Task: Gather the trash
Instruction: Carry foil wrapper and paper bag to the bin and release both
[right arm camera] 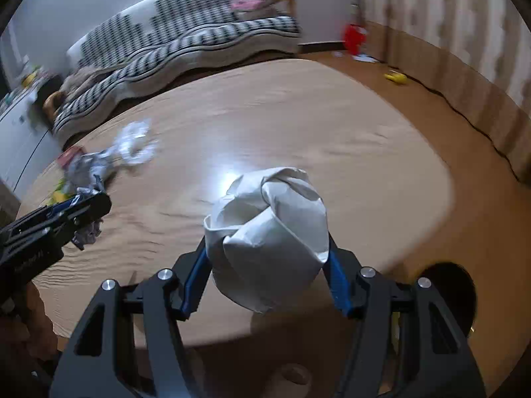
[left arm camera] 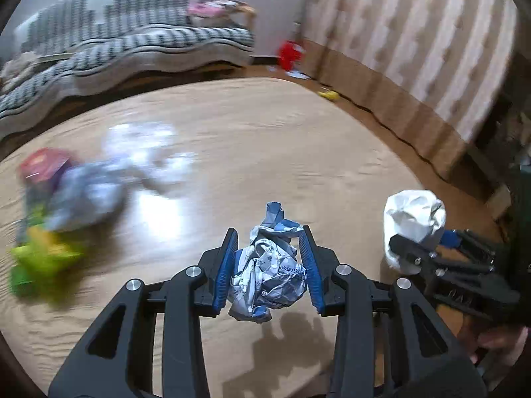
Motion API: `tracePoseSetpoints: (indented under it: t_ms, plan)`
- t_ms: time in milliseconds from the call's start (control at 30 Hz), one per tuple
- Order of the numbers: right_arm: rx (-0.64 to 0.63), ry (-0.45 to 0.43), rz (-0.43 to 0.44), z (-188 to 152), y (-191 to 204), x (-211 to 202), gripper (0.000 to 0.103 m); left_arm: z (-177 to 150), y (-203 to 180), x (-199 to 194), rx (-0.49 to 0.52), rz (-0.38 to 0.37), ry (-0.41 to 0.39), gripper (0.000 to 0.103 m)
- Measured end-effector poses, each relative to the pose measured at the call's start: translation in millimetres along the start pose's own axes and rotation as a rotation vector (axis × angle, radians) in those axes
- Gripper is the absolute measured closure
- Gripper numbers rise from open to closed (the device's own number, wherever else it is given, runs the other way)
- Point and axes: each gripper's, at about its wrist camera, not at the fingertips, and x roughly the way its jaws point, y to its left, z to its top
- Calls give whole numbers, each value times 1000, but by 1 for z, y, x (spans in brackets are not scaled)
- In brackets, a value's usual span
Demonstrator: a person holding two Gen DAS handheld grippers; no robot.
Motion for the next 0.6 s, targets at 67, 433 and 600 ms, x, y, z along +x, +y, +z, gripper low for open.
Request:
tracePoseSetpoints:
  t_ms: [67,433,600]
  plan:
    - [52,-6,-30,-7,-35,-9,42,2,-36,16,45,-37,12,66]
    - [384,-5,-183,-68,-220,-59,42,-20,-210,84,275,-262,124,66]
    - [451,54,-223,-91,-260,-59,42,-39,-257,102,329,-337,180,66]
